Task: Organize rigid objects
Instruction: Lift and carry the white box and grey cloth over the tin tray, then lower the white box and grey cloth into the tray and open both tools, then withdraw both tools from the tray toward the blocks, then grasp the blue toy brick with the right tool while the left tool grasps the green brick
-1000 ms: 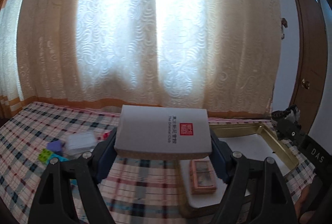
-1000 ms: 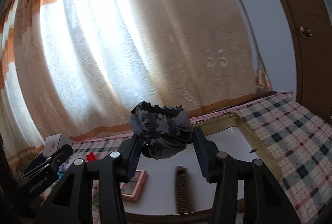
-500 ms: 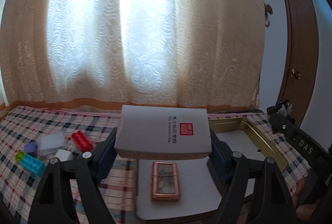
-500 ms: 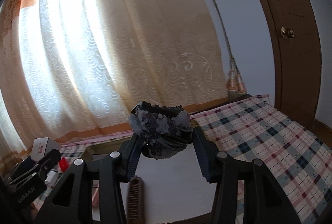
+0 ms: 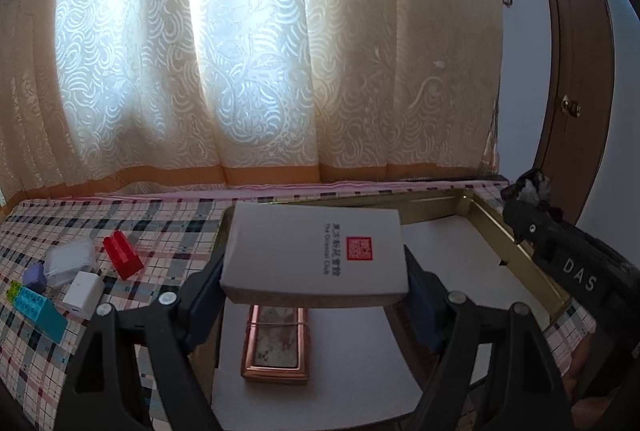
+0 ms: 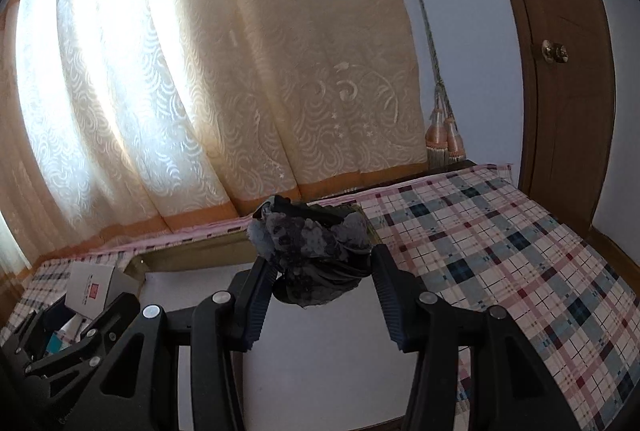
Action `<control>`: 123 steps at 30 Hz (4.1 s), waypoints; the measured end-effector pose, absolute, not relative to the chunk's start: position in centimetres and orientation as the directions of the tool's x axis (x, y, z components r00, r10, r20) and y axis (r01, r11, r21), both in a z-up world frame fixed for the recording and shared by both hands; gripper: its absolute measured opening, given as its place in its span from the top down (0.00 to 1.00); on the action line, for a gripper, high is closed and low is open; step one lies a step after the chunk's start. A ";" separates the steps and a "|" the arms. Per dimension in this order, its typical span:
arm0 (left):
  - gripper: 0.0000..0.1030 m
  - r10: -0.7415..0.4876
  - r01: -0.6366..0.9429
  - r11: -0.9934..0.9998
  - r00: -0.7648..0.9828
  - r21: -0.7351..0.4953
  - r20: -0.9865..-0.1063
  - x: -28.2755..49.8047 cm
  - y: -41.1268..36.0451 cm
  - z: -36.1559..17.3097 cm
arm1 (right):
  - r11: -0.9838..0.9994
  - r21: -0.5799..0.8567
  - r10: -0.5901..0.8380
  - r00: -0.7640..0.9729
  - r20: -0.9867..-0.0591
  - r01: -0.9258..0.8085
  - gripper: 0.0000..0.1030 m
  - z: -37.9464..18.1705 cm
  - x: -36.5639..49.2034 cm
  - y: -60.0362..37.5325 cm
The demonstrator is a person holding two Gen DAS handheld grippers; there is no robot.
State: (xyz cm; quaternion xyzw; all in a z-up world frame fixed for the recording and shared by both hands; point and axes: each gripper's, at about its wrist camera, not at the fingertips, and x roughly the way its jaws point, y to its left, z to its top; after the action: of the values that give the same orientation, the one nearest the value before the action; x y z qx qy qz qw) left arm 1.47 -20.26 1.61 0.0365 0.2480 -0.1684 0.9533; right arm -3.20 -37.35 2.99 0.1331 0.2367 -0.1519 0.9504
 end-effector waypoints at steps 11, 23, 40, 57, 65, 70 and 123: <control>0.23 -0.273 0.335 0.942 0.802 0.021 -0.532 2.1 -21.5 0.5 | 0.921 0.147 -0.228 0.803 -0.550 0.362 0.50 1.9 -2.2 -36.9; 0.00 -0.262 0.341 0.934 0.852 0.102 -0.454 0.3 -21.9 0.8 | 0.918 0.219 -0.179 0.839 -0.514 0.330 0.25 2.2 -2.7 -36.6; 0.00 -0.190 0.247 0.967 0.869 0.068 -0.457 1.2 -19.0 0.8 | 0.872 0.292 -0.277 0.887 -0.368 0.393 0.16 3.2 -5.2 -38.0; 0.00 -0.116 0.153 0.987 0.894 0.051 -0.433 1.1 -12.9 1.0 | 0.898 0.192 -0.368 0.916 -0.159 0.395 0.16 4.5 -8.1 -35.1; 0.00 -0.097 0.123 0.992 0.889 0.030 -0.446 1.3 -10.5 0.9 | 0.894 0.181 -0.385 0.909 -0.161 0.411 0.16 4.4 -8.5 -33.3; 0.00 -0.090 0.113 0.993 0.887 0.024 -0.452 1.5 -9.1 0.8 | 0.899 0.171 -0.375 0.910 -0.177 0.404 0.16 4.4 -8.4 -32.1; 0.00 0.182 -0.193 0.981 0.845 0.031 -0.502 6.5 15.2 0.1 | 0.986 0.148 0.137 0.897 -0.421 -0.081 0.16 2.2 0.0 -7.7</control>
State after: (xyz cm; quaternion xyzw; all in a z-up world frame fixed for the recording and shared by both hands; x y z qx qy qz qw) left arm 6.50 15.18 0.10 -0.0102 0.2604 0.0978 0.9605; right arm 0.00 -7.67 2.19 0.0634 0.2202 0.0560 0.9718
